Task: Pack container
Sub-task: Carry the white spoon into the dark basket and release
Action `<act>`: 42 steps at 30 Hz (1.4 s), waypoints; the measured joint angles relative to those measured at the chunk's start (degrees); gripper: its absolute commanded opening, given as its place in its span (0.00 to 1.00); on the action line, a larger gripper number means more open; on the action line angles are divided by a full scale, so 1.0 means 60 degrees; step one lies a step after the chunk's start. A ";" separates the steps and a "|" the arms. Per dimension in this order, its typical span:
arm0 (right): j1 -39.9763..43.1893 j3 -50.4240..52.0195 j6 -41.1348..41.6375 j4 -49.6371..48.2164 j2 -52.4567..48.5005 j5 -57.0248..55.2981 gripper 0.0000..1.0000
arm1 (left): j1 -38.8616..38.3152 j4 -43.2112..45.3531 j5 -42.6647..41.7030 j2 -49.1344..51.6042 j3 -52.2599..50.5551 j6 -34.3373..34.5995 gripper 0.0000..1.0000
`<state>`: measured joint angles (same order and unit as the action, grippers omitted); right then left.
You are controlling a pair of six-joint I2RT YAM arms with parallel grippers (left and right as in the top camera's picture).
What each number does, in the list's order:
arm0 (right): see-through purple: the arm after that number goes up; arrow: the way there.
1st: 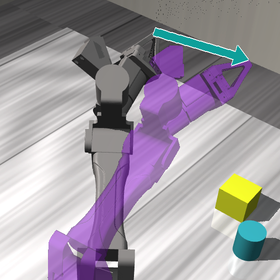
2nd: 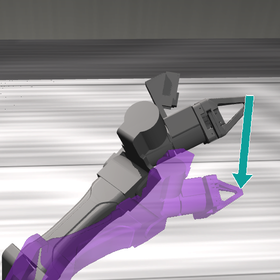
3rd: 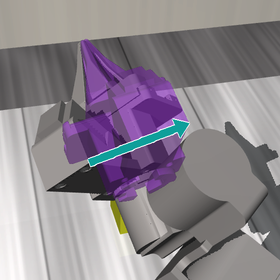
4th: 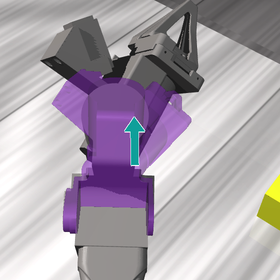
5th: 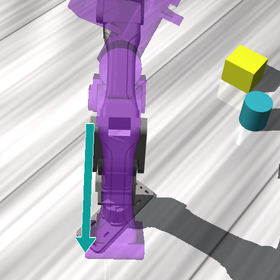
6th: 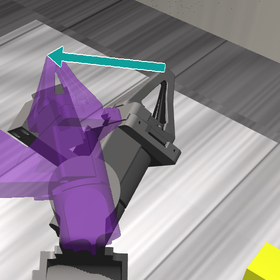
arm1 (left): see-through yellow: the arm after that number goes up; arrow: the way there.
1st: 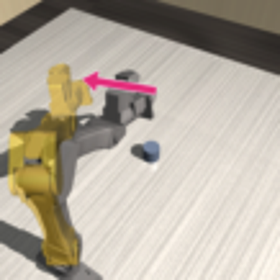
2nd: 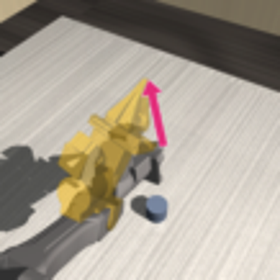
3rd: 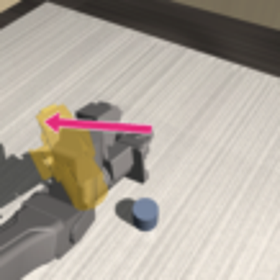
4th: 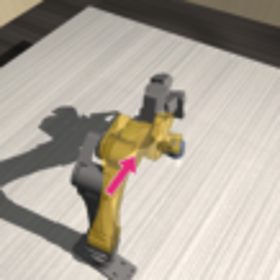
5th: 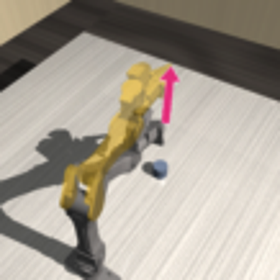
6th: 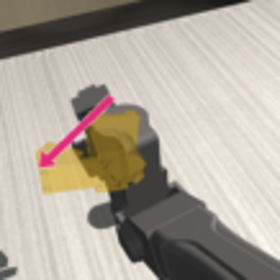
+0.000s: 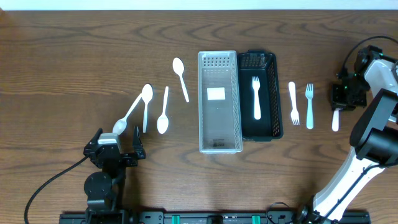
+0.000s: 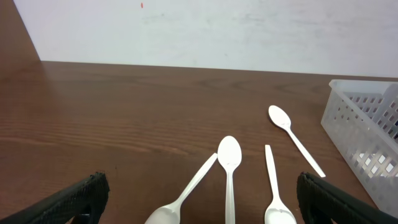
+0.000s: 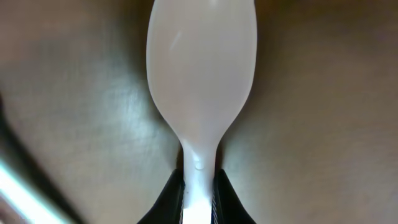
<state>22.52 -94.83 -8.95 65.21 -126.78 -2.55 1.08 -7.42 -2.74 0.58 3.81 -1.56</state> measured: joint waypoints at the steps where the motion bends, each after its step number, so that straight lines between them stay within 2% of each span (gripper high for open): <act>1: -0.0022 -0.0200 0.0025 0.0295 -0.0044 0.0022 0.01 | 0.0000 0.0000 0.0000 0.0000 0.0000 0.0000 0.98; 5: -0.0219 -0.1814 0.0131 0.1840 -0.0149 0.0353 0.01 | 0.0000 0.0004 0.0000 0.0000 0.0000 0.0000 0.98; 10: -0.0769 -0.4670 0.0306 0.3799 -0.0149 0.1479 0.01 | 0.0000 0.0000 0.0000 0.0000 0.0000 0.0000 0.98; 15: -0.1701 -0.6586 0.0605 0.4900 -0.0138 0.2871 0.01 | 0.0000 0.0000 0.0000 0.0000 0.0000 0.0000 0.98; 21: -0.3450 -0.6787 0.1027 0.4907 -0.0138 0.3366 0.01 | 0.0000 0.0000 0.0000 0.0000 0.0000 0.0000 0.98; 28: -0.5162 -0.6266 0.1650 0.4339 -0.0138 0.2867 0.02 | 0.0000 0.0000 0.0000 0.0000 0.0000 0.0000 0.98; 34: -0.5533 -0.5071 0.2142 0.3534 -0.0138 0.2605 0.20 | 0.0000 0.0000 0.0000 0.0000 0.0000 0.0000 0.98; 42: -0.5526 -0.4116 0.2524 0.3228 -0.0138 0.2433 0.78 | 0.0000 0.0000 0.0000 0.0000 0.0000 0.0000 0.98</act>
<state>-10.63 -119.52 6.20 84.58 -127.61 12.05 1.08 -7.42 -2.74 0.58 3.81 -1.56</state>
